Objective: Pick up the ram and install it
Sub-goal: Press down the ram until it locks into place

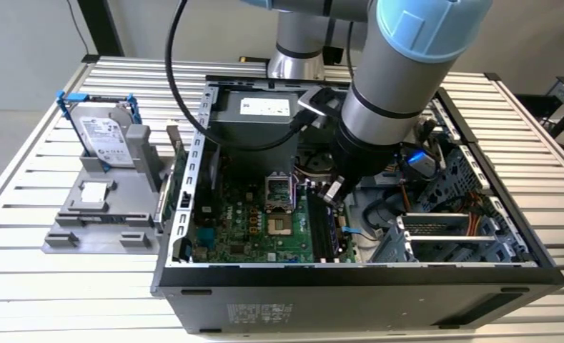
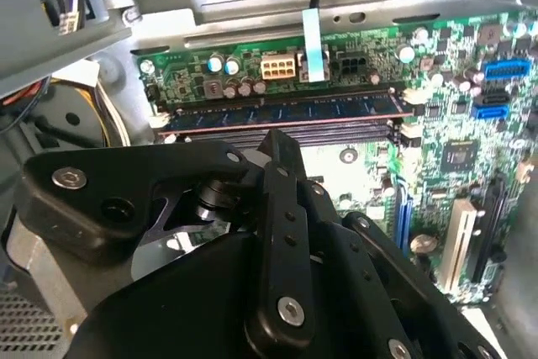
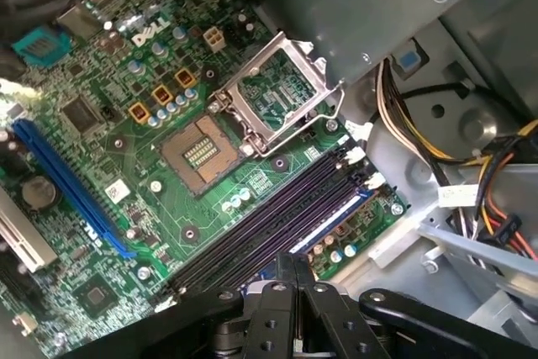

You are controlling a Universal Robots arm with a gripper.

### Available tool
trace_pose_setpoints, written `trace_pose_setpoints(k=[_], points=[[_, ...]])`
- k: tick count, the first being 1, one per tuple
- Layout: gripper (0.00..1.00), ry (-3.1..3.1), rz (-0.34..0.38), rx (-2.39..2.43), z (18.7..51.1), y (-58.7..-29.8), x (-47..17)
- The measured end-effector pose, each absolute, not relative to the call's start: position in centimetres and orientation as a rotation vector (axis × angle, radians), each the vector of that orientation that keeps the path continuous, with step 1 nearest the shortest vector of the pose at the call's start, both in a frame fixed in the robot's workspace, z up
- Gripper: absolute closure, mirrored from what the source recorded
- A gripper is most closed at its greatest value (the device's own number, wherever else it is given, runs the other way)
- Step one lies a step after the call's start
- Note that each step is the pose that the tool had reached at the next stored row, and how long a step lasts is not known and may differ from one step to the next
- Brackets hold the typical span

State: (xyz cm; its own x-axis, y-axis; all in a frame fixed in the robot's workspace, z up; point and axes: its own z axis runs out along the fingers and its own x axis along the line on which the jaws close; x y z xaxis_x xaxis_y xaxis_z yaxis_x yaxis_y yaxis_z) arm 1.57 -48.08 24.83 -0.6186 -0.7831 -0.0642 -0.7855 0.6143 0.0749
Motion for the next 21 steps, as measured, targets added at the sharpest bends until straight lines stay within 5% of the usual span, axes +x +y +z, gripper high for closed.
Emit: trace_pose_setpoints(k=[21], points=[[1.0,2.636,0.142,-1.629,24.85,-48.08,1.57]])
